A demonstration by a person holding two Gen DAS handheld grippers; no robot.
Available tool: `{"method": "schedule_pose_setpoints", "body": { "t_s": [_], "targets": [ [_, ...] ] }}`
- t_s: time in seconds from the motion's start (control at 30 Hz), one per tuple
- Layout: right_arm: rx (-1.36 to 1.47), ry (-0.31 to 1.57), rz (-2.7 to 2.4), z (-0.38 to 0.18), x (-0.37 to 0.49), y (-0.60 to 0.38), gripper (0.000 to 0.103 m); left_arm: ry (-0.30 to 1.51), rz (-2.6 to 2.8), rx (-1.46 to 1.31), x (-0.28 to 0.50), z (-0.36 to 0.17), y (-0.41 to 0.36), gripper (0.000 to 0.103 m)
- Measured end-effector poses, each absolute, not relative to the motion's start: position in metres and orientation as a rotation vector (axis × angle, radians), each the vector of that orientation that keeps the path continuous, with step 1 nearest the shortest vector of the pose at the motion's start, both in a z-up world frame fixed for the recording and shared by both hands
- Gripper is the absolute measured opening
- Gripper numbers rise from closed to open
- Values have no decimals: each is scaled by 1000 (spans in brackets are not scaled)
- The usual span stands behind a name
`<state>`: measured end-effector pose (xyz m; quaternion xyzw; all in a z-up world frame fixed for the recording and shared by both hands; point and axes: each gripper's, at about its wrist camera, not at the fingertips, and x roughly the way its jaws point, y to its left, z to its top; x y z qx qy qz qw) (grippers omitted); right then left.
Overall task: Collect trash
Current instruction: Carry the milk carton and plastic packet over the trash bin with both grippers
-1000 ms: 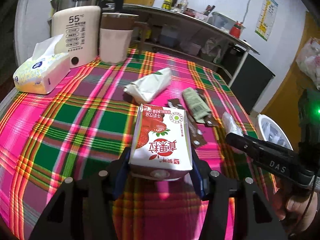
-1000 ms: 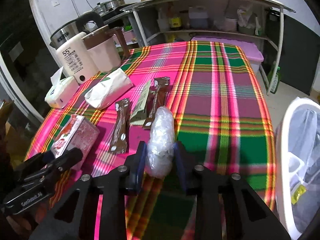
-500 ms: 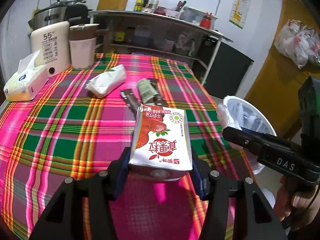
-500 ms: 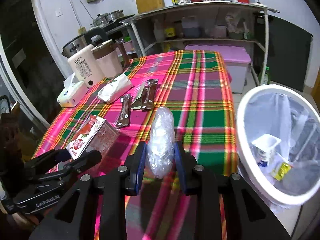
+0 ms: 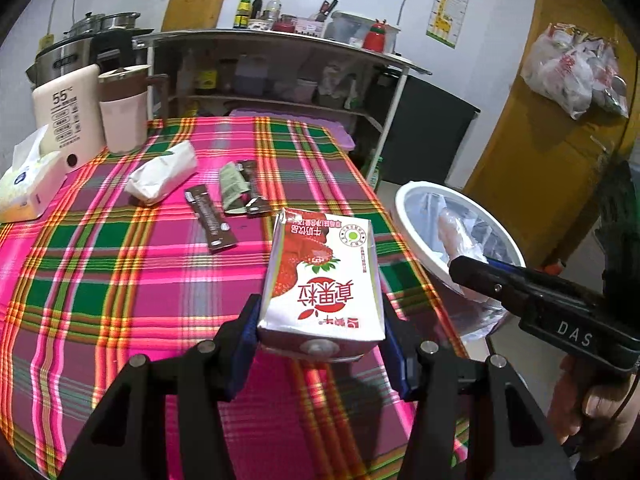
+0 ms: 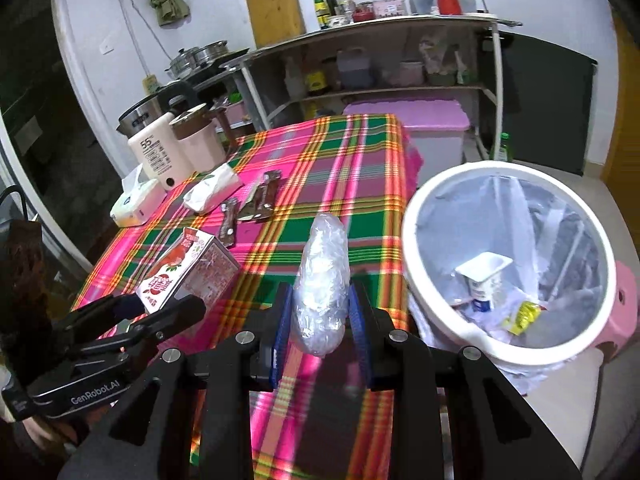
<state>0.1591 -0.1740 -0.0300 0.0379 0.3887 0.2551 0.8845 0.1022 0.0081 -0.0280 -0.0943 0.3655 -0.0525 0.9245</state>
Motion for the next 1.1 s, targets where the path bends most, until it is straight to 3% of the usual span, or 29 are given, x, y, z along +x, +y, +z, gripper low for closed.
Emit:
{"method": "schedule_pose_setpoints", "body": {
  "t_s": [1.1],
  "targets": [
    [186, 820, 250, -44, 184, -307, 30, 766, -373, -81, 176, -19, -110, 57]
  ]
}}
